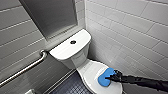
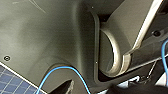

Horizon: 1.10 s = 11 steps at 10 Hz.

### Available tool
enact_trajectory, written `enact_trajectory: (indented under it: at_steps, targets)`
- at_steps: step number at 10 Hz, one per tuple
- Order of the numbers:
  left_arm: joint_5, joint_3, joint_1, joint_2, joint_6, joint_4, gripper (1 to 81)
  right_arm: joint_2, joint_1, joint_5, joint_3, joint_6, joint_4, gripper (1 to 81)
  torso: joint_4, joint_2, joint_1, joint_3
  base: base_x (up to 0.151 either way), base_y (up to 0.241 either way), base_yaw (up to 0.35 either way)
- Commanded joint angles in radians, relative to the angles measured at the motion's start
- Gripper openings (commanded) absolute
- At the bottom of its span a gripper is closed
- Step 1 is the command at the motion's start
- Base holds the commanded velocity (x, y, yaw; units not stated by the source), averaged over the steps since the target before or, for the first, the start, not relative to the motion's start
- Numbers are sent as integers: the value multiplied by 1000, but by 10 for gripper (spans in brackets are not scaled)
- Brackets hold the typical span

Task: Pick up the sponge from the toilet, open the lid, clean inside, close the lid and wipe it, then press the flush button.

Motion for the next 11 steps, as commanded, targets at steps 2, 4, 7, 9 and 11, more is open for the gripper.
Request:
enact_trajectory:
  at_steps: [2, 4, 7, 9, 11]
  targets:
    - [77, 3, 20, 1, 5, -9, 811, 213, 222, -175, -296, -1, -27, 10, 0, 0, 0, 0, 0, 0, 0]
    - [77, 3, 20, 2, 5, -9, 811, 263, 252, -214, -372, -1, -61, 10, 0, 0, 0, 0, 0, 0, 0]
    - [79, 3, 20, 1, 5, -11, 811, 298, 207, -198, -499, 20, -36, 10, 0, 0, 0, 0, 0, 0, 0]
    - [79, 3, 20, 1, 5, -11, 811, 302, 141, -101, -606, 180, -32, 10, 0, 0, 0, 0, 0, 0, 0]
    - [79, 3, 22, 2, 5, -9, 811, 267, 114, -61, -605, 263, -29, 10, 0, 0, 0, 0, 0, 0, 0]
